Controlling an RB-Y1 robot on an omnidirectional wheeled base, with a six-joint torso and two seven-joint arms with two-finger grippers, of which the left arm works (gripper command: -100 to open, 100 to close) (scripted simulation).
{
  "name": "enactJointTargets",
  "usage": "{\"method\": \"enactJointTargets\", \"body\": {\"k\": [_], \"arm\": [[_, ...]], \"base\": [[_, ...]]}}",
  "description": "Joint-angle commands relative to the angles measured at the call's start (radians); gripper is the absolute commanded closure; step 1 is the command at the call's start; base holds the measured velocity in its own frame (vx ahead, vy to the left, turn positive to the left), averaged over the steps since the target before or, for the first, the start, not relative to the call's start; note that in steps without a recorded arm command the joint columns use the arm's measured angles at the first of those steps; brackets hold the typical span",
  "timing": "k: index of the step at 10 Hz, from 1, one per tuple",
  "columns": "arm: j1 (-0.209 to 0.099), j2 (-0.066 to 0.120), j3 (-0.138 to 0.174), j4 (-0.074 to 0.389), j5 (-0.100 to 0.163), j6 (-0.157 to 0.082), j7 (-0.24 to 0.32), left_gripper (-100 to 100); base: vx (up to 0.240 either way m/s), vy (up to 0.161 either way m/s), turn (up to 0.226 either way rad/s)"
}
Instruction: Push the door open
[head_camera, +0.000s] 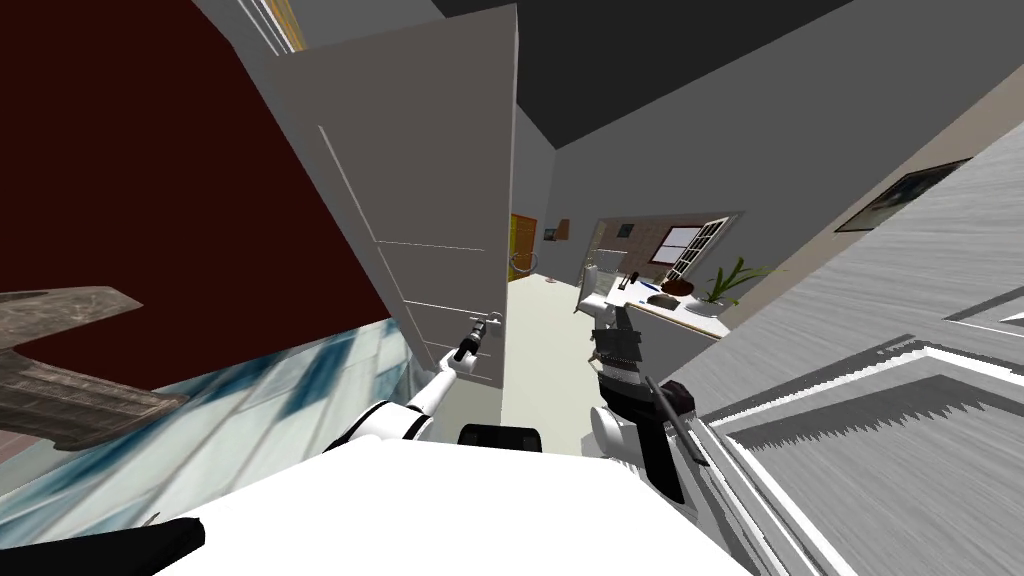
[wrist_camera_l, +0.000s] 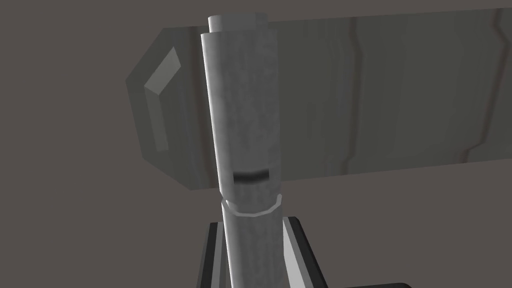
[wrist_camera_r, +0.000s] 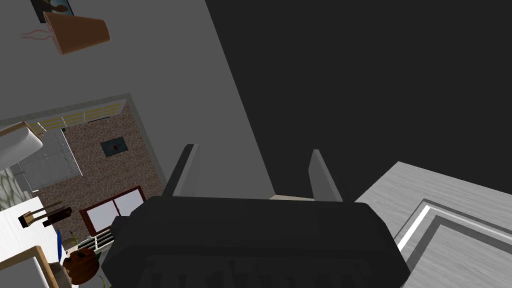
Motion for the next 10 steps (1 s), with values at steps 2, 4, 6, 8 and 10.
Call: {"method": "enactJointTargets", "body": {"k": [2, 4, 6, 8, 10], "arm": [[-0.012, -0.024, 0.043, 0.002, 0.003, 0.0, -0.05, 100], [-0.012, -0.056, 0.063, 0.0, 0.004, 0.003, -0.081, 100], [-0.012, -0.097, 0.083, -0.002, 0.004, 0.007, -0.111, 100], [-0.007, -0.063, 0.09, -0.003, 0.007, 0.006, -0.111, 100], [-0.007, -0.055, 0.096, -0.004, 0.008, 0.007, -0.115, 100]], "base": [[0.187, -0.086, 0.141], [0.16, -0.091, 0.146], [0.134, -0.136, 0.171], [0.101, -0.031, 0.039], [0.149, 0.019, 0.049]]}}
